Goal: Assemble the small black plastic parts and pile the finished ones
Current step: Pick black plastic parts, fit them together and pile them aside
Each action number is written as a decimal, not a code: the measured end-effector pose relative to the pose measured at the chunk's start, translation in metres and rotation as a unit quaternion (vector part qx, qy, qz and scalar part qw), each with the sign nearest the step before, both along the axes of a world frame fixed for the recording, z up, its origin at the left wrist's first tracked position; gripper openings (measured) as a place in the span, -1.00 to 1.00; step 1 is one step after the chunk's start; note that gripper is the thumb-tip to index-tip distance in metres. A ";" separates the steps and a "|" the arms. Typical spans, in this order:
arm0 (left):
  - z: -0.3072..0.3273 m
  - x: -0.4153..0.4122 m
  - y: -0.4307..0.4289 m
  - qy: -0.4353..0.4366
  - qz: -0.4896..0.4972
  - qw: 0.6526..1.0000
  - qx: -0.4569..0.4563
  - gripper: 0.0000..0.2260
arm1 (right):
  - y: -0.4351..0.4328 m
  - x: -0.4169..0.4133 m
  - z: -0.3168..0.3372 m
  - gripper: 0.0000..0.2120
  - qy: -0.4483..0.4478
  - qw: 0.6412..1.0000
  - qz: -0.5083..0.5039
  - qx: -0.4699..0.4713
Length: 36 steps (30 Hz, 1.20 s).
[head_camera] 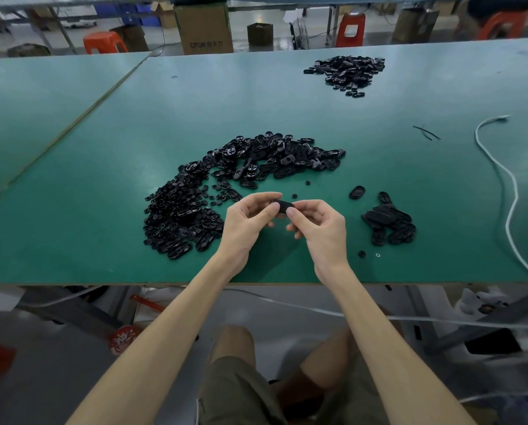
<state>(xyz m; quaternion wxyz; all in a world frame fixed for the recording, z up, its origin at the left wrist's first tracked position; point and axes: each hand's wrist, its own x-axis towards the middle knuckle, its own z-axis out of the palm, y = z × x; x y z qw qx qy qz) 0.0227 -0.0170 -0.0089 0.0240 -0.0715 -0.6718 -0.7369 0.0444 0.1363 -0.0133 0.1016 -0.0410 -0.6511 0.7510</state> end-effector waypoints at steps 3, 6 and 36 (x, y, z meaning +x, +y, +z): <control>0.000 0.000 0.000 -0.006 0.019 1.000 0.010 -0.83 | -0.002 0.000 -0.001 -0.90 -0.004 0.999 0.009 0.039; 0.001 0.000 0.002 -0.020 0.033 0.999 0.014 -0.86 | -0.005 0.000 -0.001 -0.85 -0.009 0.995 0.023 0.093; 0.005 0.005 0.006 0.035 -0.037 0.997 -0.056 -0.79 | -0.001 -0.001 -0.001 -0.89 -0.004 0.998 -0.025 0.061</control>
